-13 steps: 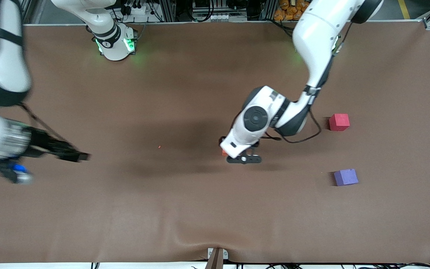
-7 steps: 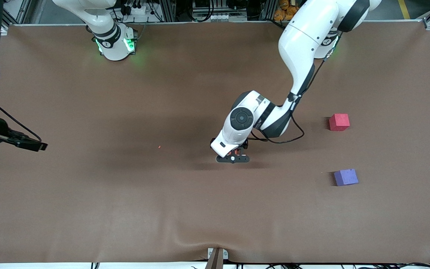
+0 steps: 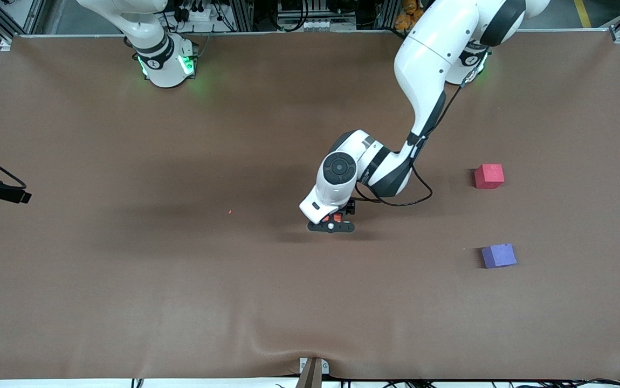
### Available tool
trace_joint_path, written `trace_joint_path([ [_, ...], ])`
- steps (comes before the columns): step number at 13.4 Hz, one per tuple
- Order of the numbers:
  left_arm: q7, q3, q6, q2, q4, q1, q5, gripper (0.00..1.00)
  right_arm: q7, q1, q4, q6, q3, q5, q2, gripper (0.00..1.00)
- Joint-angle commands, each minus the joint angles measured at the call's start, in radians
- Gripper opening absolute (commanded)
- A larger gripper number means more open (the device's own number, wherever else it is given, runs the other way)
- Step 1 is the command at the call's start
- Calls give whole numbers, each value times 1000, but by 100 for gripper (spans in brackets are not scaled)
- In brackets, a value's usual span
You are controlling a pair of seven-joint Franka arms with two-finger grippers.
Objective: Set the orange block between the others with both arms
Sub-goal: 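Carry the orange cube with the left gripper toward the pink cube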
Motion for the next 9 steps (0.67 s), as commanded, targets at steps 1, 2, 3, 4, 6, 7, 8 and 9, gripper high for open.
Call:
trace_joint_path([
  [1,-14,10,4,20,25,-10,17,92,-2,-18,-38,-46,75,-25,-67,100],
  [2,-14,10,3,20,23,-10,15,84,1,-18,-38,-65,102,-26,-85,100],
  [3,-16,10,3,18,23,-10,15,79,2,-18,-46,-71,112,-26,-103,100],
  [4,-17,10,1,17,23,-10,14,71,5,-19,-69,-70,123,-26,-128,100],
  [6,-54,10,0,17,23,-9,12,43,6,-24,-116,-70,126,-23,-163,100],
  [7,-68,10,0,17,23,-10,12,25,6,-27,-133,-70,128,-23,-176,100],
  [8,-70,10,0,14,23,-6,11,5,7,-29,-150,-68,128,-20,-183,100],
  [9,-71,10,-6,6,23,1,9,0,7,-30,-158,-66,128,-17,-185,100],
])
